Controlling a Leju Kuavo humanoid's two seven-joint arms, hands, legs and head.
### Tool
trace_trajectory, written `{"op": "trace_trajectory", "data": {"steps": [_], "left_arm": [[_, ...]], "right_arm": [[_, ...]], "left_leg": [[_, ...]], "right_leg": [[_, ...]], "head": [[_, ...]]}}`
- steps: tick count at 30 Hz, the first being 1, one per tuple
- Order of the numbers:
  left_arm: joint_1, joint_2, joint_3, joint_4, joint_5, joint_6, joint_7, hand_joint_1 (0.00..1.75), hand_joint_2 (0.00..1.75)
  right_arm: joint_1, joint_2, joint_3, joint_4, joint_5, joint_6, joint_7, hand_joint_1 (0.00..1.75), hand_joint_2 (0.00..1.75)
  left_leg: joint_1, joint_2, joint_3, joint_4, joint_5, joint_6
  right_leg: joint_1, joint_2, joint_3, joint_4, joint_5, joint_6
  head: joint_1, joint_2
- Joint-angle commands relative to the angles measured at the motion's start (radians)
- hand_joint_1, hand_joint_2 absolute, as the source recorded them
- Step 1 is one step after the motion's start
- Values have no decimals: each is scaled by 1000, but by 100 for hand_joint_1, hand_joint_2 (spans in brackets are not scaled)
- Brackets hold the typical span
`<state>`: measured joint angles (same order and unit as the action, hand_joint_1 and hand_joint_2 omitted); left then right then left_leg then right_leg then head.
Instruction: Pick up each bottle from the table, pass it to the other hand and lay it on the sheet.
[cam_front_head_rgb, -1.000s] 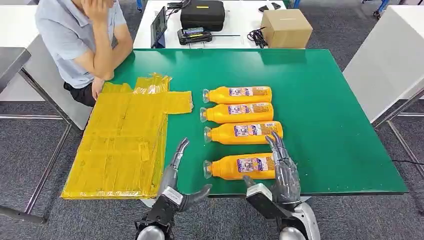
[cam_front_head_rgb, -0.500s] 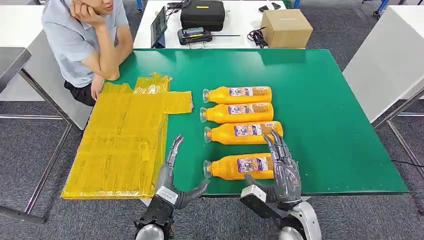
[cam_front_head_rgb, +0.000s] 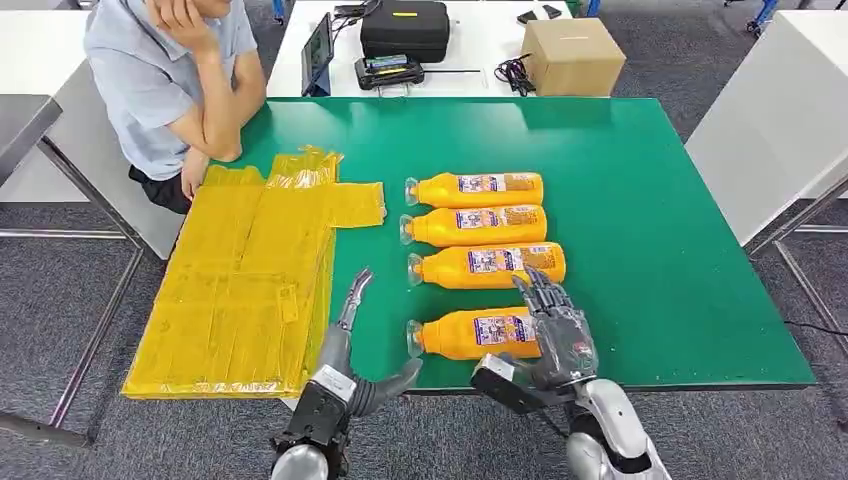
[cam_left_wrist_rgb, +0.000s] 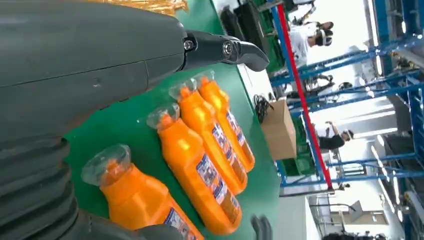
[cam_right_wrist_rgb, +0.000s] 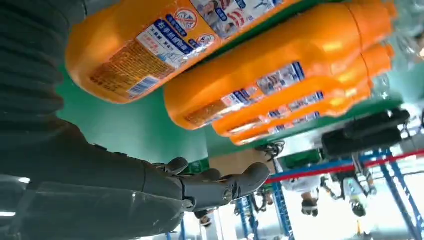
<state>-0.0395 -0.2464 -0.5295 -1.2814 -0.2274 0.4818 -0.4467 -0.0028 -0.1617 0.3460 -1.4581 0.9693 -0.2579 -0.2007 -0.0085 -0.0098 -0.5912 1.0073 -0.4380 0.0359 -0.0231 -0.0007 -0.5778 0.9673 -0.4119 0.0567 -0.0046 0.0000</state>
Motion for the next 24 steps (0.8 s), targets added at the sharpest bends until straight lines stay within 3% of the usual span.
{"op": "trace_trajectory", "data": {"steps": [1, 8, 18, 24], "left_arm": [[-40, 13, -22, 46, 7, -6, 10, 0, 175], [-45, 12, -29, 48, 6, -8, 16, 0, 175], [-55, 7, -39, 70, 20, -50, 46, 0, 175], [-50, 3, -22, 80, 36, -51, 56, 0, 175]], "right_arm": [[-116, -43, 62, 162, 1, 14, 5, 0, 175], [-139, -71, 125, 159, 9, 71, 13, 0, 175], [-193, -154, 233, 145, -99, 219, 14, 0, 175], [-208, -189, 281, 126, -93, 225, 45, 0, 175]], "left_leg": [[1, 1, 2, -1, 0, -1], [1, 2, 3, -1, -1, -2], [1, 2, 2, 0, -1, -2], [1, 2, 2, 0, -1, -1]], "right_leg": [[1, 1, 2, -1, 0, -2], [1, 2, 3, -1, 0, -2], [1, 2, 2, -1, 0, -2], [1, 1, 2, 0, 0, -2]], "head": [[0, 0], [0, 0], [0, 0], [0, 0]]}}
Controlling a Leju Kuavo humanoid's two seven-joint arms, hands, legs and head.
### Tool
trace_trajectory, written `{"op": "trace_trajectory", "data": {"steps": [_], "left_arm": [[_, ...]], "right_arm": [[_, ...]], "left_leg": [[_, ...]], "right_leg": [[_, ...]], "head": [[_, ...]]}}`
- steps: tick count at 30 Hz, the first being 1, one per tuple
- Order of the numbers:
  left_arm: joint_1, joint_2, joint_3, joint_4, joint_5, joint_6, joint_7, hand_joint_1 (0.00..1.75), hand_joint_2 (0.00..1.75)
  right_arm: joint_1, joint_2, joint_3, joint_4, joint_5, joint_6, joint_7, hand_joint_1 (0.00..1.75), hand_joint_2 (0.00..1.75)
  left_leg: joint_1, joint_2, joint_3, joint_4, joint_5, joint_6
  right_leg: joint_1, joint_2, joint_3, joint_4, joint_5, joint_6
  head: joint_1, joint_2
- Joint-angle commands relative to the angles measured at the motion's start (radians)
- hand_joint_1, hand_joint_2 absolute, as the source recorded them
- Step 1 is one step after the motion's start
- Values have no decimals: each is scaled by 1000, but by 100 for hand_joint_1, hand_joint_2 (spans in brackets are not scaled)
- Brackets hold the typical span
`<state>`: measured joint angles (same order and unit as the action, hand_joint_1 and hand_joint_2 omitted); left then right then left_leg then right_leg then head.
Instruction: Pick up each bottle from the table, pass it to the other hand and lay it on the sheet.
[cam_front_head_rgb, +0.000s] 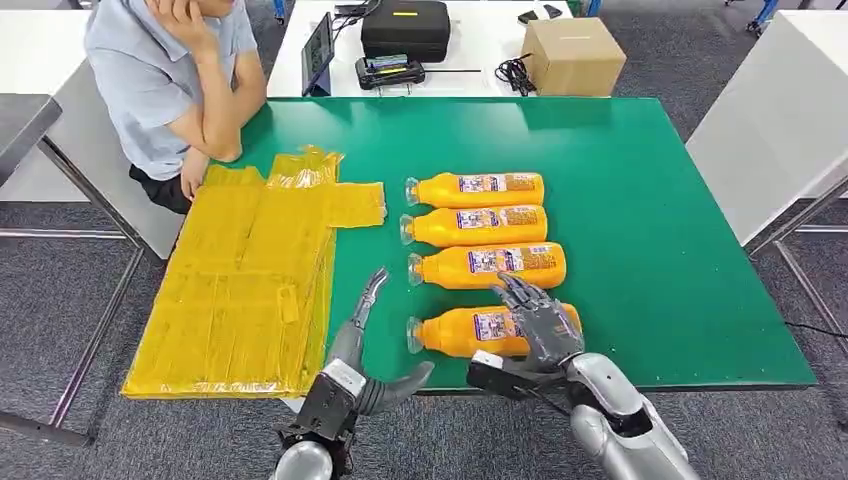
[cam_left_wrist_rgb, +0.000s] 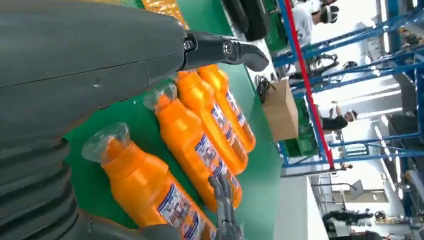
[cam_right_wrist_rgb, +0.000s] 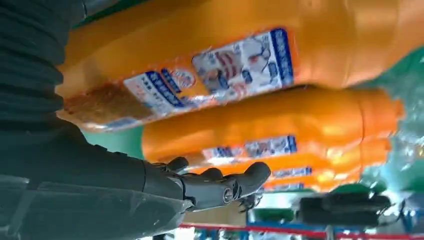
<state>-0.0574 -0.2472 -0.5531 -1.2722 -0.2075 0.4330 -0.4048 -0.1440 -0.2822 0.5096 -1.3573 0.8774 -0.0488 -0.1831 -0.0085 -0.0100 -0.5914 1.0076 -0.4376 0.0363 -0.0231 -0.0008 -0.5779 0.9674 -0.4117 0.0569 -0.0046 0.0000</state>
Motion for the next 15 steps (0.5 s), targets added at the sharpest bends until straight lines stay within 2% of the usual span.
{"op": "trace_trajectory", "data": {"steps": [1, 8, 15], "left_arm": [[-32, 3, 1, 71, 16, -3, 14, 0, 175], [-32, 3, 1, 71, 16, -3, 14, 0, 175], [-20, 10, 7, 58, 11, 2, 22, 0, 175]], "right_arm": [[-67, -68, 117, 25, -1, 16, 27, 0, 175], [-67, -68, 117, 25, -1, 16, 27, 0, 175], [-108, -138, 176, -4, 38, 52, 120, 0, 175]], "left_leg": [[1, 1, 2, 0, -1, -1], [1, 2, 2, 0, -1, -2], [0, 3, 2, 0, -1, -2]], "right_leg": [[1, 1, 2, 0, 0, -2], [1, 1, 2, -1, 0, -2], [1, 2, 2, 0, -1, -2]], "head": [[0, 0], [0, 0], [0, 0]]}}
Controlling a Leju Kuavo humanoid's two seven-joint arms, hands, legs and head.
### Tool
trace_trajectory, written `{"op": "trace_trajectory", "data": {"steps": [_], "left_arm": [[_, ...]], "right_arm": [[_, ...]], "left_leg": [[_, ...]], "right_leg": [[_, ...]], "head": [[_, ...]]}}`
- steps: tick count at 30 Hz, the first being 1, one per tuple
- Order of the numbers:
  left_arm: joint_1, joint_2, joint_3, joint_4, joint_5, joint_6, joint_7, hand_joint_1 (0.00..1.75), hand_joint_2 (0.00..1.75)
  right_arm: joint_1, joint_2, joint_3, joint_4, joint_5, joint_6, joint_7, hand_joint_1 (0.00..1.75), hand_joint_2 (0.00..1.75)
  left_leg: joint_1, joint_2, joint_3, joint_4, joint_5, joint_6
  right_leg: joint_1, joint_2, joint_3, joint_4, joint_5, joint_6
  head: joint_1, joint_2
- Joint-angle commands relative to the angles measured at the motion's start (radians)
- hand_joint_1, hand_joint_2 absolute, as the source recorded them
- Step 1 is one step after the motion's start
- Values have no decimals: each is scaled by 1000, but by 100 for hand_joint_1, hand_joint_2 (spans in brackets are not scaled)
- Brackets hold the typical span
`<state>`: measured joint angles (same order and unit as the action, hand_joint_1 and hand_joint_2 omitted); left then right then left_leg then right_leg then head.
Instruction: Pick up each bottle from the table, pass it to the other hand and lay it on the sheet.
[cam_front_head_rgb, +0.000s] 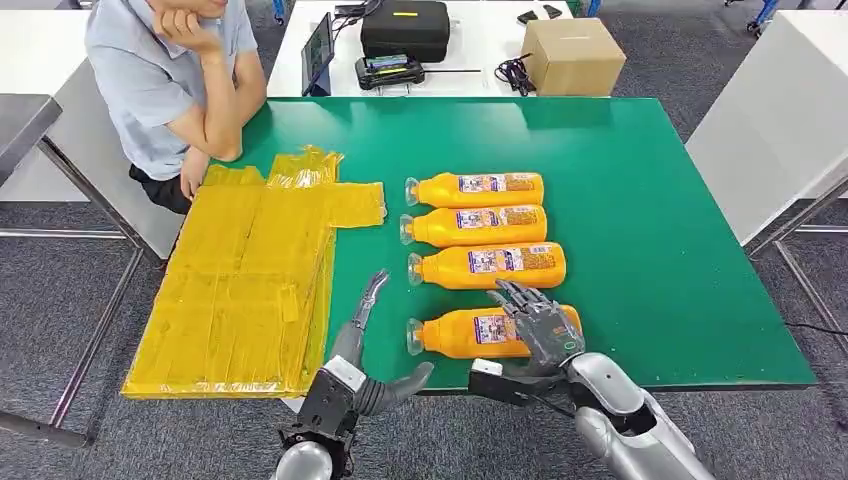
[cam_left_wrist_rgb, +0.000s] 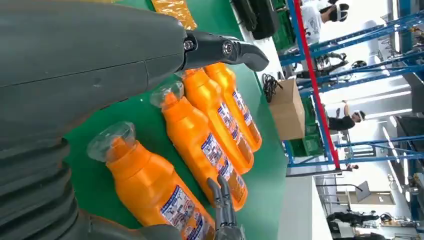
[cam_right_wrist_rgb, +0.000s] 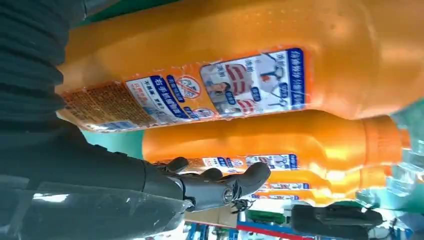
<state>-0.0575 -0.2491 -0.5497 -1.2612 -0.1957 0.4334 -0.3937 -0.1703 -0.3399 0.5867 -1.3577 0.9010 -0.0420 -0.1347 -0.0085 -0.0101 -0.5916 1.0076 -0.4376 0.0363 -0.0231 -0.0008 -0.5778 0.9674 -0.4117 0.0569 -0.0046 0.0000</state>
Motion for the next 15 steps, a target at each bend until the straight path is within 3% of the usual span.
{"op": "trace_trajectory", "data": {"steps": [1, 15], "left_arm": [[-14, 14, 6, 39, 0, 3, 15, 0, 175], [8, 23, 24, 19, 2, 14, 29, 0, 175]], "right_arm": [[-85, -85, 99, -9, 23, 40, 90, 0, 175], [-106, -107, 105, 37, 52, 74, 185, 0, 175]], "left_leg": [[1, 3, 3, 1, -2, -3], [2, 3, 4, 0, -2, -3]], "right_leg": [[1, 2, 3, 0, -1, -3], [2, 2, 4, -1, -1, -3]], "head": [[0, 0], [0, 0]]}}
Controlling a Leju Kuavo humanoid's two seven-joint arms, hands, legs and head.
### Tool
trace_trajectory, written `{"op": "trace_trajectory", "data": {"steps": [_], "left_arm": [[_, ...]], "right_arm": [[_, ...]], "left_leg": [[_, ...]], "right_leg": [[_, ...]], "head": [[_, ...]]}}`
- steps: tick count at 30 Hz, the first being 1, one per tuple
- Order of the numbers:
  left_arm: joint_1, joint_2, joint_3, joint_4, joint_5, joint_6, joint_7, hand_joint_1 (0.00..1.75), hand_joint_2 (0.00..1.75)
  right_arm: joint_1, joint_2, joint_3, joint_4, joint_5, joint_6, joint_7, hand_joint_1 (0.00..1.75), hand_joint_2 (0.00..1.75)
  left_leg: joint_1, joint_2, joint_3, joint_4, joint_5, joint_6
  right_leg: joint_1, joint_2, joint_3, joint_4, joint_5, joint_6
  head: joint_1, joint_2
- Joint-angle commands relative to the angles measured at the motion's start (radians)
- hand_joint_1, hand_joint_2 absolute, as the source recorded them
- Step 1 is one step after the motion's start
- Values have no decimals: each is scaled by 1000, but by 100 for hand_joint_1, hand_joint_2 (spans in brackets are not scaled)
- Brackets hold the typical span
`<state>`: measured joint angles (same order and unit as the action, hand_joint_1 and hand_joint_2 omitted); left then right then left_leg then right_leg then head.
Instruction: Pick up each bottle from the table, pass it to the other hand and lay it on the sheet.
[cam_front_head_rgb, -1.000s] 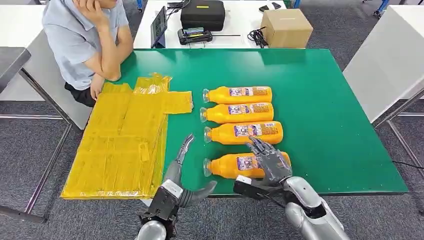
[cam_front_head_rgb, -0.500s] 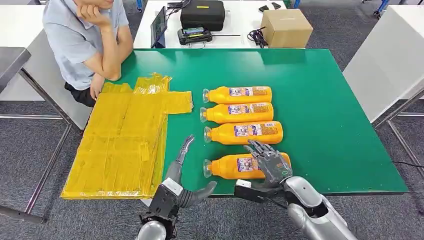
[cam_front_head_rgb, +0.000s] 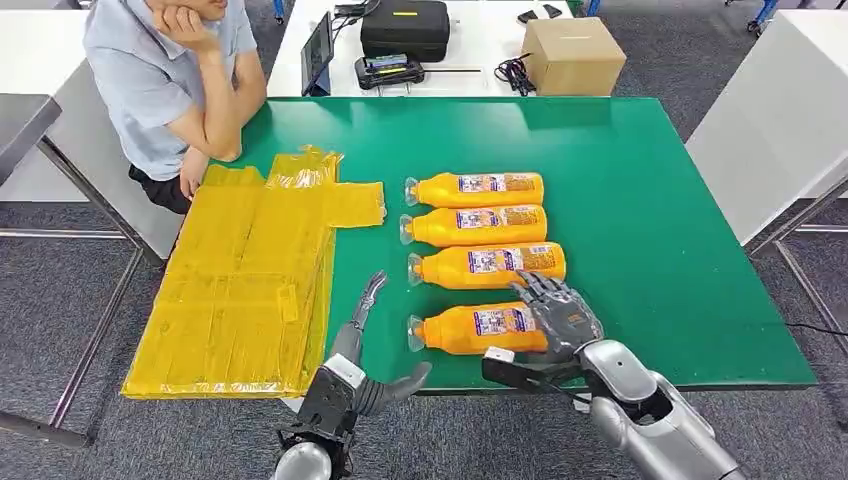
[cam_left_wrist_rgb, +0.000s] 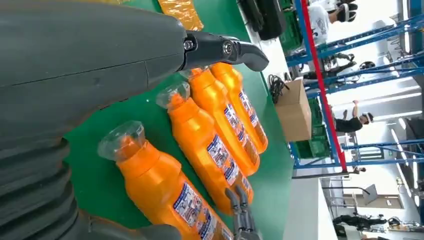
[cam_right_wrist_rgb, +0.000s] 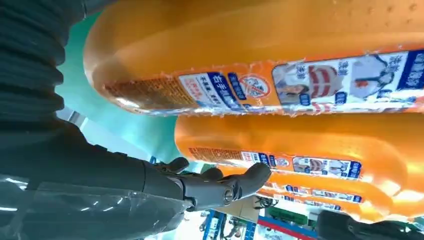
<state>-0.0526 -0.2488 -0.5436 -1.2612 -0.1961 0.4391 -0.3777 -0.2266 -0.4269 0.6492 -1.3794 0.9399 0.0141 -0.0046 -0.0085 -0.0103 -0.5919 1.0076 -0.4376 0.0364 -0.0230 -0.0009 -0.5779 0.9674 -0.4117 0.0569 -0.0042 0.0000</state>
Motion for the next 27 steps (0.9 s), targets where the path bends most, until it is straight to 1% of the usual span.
{"op": "trace_trajectory", "data": {"steps": [1, 2, 5, 6, 7, 8, 11, 14, 15, 18, 19, 21, 23, 24, 25, 27], "left_arm": [[5, 23, 18, 19, 2, 8, 14, 0, 175], [6, 24, 17, 20, 3, 6, 14, 0, 175], [-2, 23, 9, 30, 4, -1, 14, 0, 175], [-6, 22, 7, 36, 4, -2, 13, 0, 175], [-7, 22, 5, 39, 5, -2, 13, 0, 175], [-12, 23, -1, 47, 5, -7, 14, 0, 175], [-13, 22, -1, 51, 6, -6, 14, 0, 175], [-16, 22, -4, 57, 7, -6, 13, 0, 175], [-18, 22, -5, 60, 8, -7, 13, 0, 175], [-20, 20, -8, 64, 7, -8, 12, 0, 175], [-23, 21, -13, 69, 7, -11, 12, 0, 175], [-29, 20, -17, 78, 7, -11, 12, 0, 175], [-33, 18, -18, 84, 9, -10, 11, 0, 175], [-42, 16, -23, 96, 15, -13, 8, 0, 175], [-46, 14, -24, 101, 19, -13, 5, 0, 175], [-52, 11, -27, 108, 24, -13, -1, 0, 175]], "right_arm": [[-49, -19, 39, 64, 13, 18, 56, 0, 175], [-45, -15, 28, 74, 2, 18, 59, 0, 175], [-45, -16, 14, 101, -41, 43, 43, 0, 175], [-42, -20, 15, 107, -52, 51, 37, 0, 175], [-39, -23, 15, 108, -63, 56, 32, 0, 175], [-27, -38, 15, 108, -104, 83, 23, 0, 175], [-21, -48, 15, 107, -110, 83, 21, 0, 175], [-15, -58, 17, 101, -128, 98, 20, 0, 175], [-1, -62, 9, 106, -147, 104, 20, 0, 175], [32, -72, 4, 112, -152, 97, 19, 0, 175], [45, -78, 4, 110, -154, 96, 14, 0, 175], [61, -90, 9, 102, -161, 97, 2, 0, 175], [66, -94, 6, 99, -179, 104, -10, 2, 175], [62, -100, 8, 109, -205, 129, -16, 54, 175], [63, -99, 4, 117, -217, 131, -20, 175, 175], [68, -98, -4, 132, -228, 127, -26, 175, 175]], "left_leg": [[1, 2, 3, 0, -1, -2], [2, 3, 5, 0, -2, -3], [1, 2, 3, -1, -1, -2], [2, 3, 4, 0, -2, -2], [1, 1, 3, -1, -1, -2], [1, 2, 4, 0, -1, -2], [1, 0, 3, -1, -1, -2], [1, 1, 4, 0, -2, -3], [1, 1, 3, -1, -1, -2], [2, 0, 6, 0, -2, -3], [3, -2, 6, -1, -2, -3], [2, -3, 4, -1, -1, -2], [2, -2, 6, -1, -2, -3], [2, -2, 4, -1, -1, -2], [2, -2, 6, -1, -1, -3], [2, -3, 5, -1, -1, -2]], "right_leg": [[1, 2, 3, -1, 0, -2], [2, 2, 4, -1, -1, -3], [1, 1, 2, -1, 0, -2], [2, 2, 4, -1, -1, -3], [1, 1, 2, -1, 0, -2], [2, 1, 4, -1, -1, -3], [1, -1, 3, -1, -1, -2], [2, 0, 4, -1, -1, -3], [1, 0, 3, -1, 0, -2], [3, -1, 6, -1, -2, -4], [3, -3, 7, -2, -2, -4], [2, -3, 5, -2, -1, -2], [3, -3, 7, -3, -2, -4], [2, -3, 5, -2, -1, -2], [3, -3, 7, -3, -2, -3], [2, -3, 6, -2, -1, -3]], "head": [[0, 0], [0, 0], [0, 0], [0, 0], [0, 0], [0, 0], [0, 0], [0, 0], [0, 0], [0, 0], [0, 0], [0, 0], [0, 0], [0, 0], [0, 0], [0, 0]]}}
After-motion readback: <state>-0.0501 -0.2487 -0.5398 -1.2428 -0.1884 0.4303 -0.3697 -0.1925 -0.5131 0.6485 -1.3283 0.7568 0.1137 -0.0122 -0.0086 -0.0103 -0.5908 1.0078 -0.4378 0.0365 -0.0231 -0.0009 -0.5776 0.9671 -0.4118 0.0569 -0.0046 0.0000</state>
